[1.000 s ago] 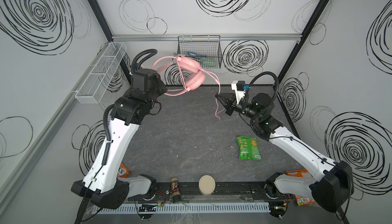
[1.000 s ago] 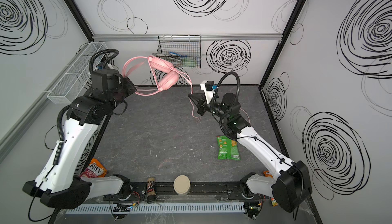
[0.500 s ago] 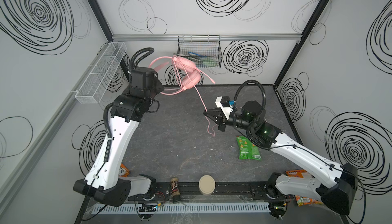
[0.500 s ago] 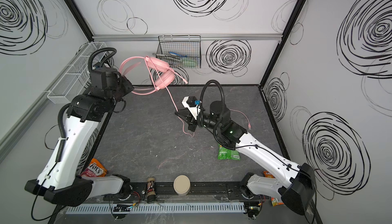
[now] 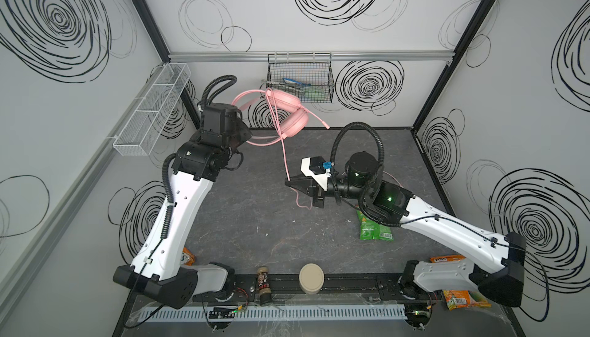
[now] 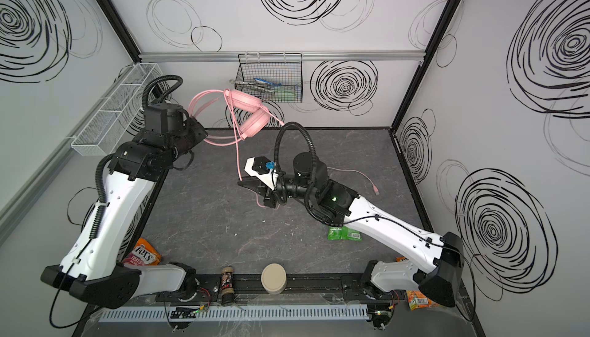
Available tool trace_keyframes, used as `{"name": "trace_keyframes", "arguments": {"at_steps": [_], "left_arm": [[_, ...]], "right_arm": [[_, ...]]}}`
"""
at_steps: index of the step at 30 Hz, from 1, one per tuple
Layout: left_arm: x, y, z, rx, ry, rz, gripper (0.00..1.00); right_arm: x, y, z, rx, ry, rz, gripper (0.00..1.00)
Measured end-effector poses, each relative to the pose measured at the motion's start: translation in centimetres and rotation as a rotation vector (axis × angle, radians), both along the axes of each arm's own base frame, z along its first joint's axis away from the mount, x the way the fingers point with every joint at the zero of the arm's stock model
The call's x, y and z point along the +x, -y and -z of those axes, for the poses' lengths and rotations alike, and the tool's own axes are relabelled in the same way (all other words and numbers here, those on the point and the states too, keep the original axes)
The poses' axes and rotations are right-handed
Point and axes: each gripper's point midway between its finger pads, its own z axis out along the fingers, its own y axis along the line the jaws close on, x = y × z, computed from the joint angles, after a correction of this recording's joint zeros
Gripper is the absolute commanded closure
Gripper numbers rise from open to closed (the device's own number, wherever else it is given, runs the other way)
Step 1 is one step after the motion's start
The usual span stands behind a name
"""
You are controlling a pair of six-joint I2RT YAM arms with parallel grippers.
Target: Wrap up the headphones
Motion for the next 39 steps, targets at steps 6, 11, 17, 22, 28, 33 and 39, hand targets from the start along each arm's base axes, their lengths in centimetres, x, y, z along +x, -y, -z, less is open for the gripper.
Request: {"name": "trace_keyframes", "arguments": {"at_steps": [6, 11, 17, 22, 28, 33, 39], "left_arm": [[0.2, 0.5, 0.3, 0.004, 0.007, 0.005, 1.00], [0.2, 0.5, 1.6, 0.049, -0.020, -0.003, 1.00], [0.2, 0.3, 2.4, 0.098, -0.036, -0.007, 1.00], [0.2, 0.1, 2.5, 0.118, -0.035, -0.007, 1.00], [0.0, 0.1, 3.4, 0.138, -0.035, 0.000, 1.00], [-0.4, -0.1, 5.1, 0.158, -0.066, 0.003, 1.00], [-0.6, -0.2, 5.4, 0.165, -0.067, 0.004, 1.00]], "right_arm": [[0.0, -0.6, -1.5, 0.012, 0.009, -0.018, 1.00], [-1.1, -0.7, -4.2, 0.062, 0.034, -0.056, 1.00], [-1.7, -0.6, -5.4, 0.078, 0.038, -0.072, 1.00], [-1.9, -0.5, -6.0, 0.084, 0.042, -0.074, 1.00], [-2.1, -0.3, -7.5, 0.105, 0.040, -0.072, 1.00], [-1.8, 0.0, -9.0, 0.132, 0.048, -0.043, 1.00], [-1.6, 0.2, -9.8, 0.150, 0.051, -0.029, 1.00]]}}
